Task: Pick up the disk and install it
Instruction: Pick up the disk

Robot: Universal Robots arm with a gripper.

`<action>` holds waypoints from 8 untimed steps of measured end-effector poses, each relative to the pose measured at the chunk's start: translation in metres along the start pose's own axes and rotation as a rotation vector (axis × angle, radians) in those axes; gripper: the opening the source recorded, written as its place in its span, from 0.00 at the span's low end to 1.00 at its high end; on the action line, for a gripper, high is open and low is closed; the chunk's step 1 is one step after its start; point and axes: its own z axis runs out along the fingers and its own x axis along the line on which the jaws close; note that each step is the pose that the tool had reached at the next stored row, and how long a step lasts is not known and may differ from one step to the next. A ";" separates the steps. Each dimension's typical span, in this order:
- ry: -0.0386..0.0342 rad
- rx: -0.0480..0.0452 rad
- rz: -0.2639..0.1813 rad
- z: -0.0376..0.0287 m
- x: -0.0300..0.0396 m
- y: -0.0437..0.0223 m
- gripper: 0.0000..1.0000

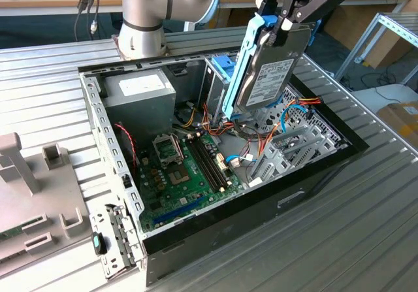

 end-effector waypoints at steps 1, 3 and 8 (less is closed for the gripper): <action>-0.0001 0.0000 0.000 0.0000 0.0000 -0.0001 0.36; 0.0000 0.0000 0.000 0.0000 0.0000 -0.0002 0.36; 0.0000 -0.0001 0.000 0.0000 0.0000 -0.0005 0.36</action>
